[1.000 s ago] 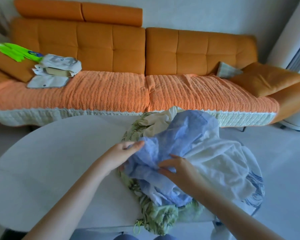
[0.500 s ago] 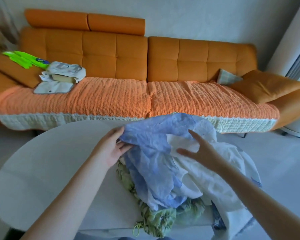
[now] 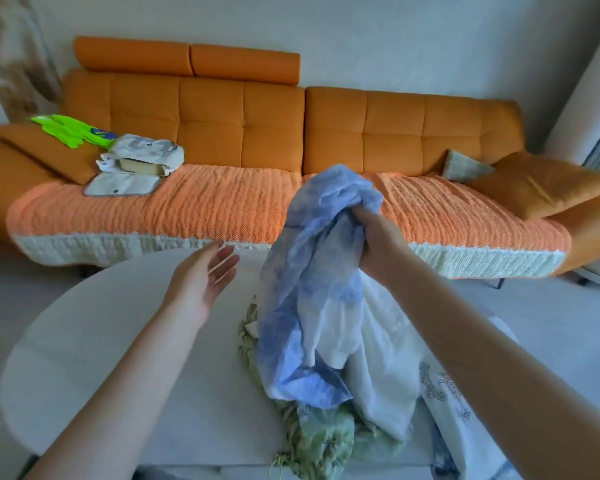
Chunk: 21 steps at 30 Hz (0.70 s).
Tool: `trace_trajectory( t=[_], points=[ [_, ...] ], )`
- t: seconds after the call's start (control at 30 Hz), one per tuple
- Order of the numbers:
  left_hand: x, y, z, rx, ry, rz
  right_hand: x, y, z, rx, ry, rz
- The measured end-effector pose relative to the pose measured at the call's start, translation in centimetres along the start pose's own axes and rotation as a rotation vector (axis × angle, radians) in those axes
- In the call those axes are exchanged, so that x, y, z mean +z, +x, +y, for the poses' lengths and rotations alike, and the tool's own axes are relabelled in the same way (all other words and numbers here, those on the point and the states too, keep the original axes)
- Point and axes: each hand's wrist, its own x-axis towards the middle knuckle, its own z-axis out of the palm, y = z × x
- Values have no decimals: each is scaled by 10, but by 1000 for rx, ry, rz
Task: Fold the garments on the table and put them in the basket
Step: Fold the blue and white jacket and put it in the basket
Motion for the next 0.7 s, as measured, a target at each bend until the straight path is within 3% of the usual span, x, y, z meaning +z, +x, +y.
trace_trajectory(
  t=[0.07, 0.17, 0.27, 0.33, 0.43, 0.53, 0.7],
  points=[
    [-19, 8, -10, -70, 116, 77, 14, 5, -28, 26, 119, -127],
    [-49, 13, -37, -296, 257, -53, 32, 15, -65, -72, 250, -238],
    [-57, 14, -54, -415, 195, -154, 26, 29, -86, -130, 344, -164],
    [-46, 9, -56, -478, -17, -290, -1, 45, -73, -49, 95, -49],
    [-30, 0, -55, -362, 27, -411, -63, 47, -25, 272, -480, 179],
    [-42, 6, -63, -313, 11, -332, -116, 30, 14, 310, -629, 356],
    [-51, 5, -65, -247, -73, -290, -109, 1, 39, 144, -750, 199]
  ],
)
